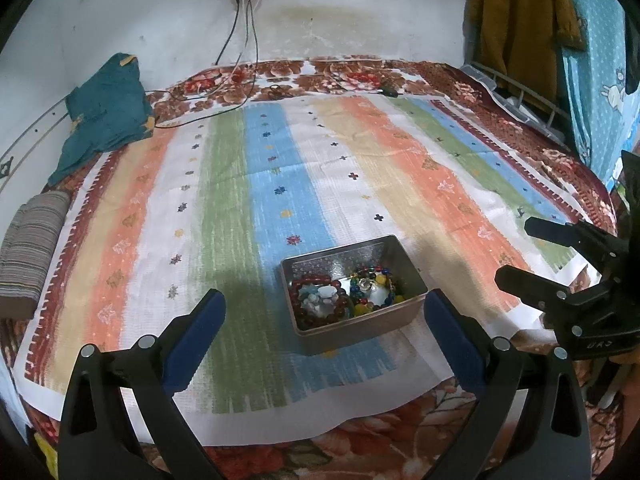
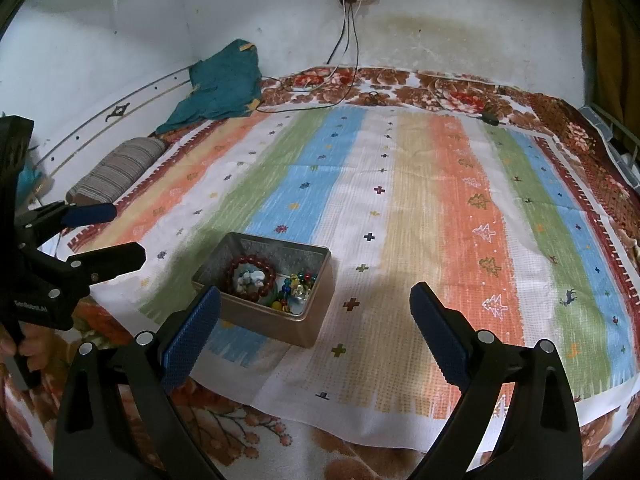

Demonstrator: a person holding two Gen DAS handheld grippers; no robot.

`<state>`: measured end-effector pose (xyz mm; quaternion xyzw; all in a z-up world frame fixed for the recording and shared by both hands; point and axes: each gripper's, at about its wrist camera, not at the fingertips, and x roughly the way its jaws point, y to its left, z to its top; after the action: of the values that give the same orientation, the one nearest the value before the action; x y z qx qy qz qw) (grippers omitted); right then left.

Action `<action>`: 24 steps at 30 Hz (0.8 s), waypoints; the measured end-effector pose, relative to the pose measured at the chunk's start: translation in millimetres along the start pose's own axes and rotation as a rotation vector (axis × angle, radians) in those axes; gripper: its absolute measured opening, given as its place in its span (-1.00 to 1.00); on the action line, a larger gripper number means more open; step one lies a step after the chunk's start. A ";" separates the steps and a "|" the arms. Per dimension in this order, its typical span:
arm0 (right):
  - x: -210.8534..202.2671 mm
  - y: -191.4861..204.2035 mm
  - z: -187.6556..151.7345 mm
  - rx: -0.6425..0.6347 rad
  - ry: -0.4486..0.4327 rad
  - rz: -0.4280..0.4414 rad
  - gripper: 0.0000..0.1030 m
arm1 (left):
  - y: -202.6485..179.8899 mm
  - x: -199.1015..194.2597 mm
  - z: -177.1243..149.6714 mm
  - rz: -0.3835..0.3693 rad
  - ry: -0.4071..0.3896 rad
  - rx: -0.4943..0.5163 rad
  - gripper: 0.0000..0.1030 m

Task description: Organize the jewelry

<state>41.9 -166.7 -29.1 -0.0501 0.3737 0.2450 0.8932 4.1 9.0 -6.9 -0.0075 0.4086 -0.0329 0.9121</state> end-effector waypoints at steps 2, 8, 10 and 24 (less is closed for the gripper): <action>0.0 -0.1 0.1 0.000 0.000 0.000 0.86 | 0.0 0.3 -0.4 0.004 -0.001 0.004 0.89; 0.1 -0.2 0.2 0.000 -0.001 0.000 0.86 | -4.2 -0.4 -1.3 0.008 -0.001 0.020 0.89; 0.1 -0.4 0.2 0.000 0.000 0.000 0.86 | -4.9 -0.2 -1.8 0.008 0.000 0.017 0.89; 0.6 -0.7 0.4 0.002 0.001 -0.001 0.86 | -5.9 0.9 -2.2 0.003 0.006 0.017 0.89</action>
<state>42.8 -167.0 -29.3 -0.0496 0.3744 0.2443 0.8931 2.8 3.1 -8.8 0.0010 0.4111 -0.0351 0.9109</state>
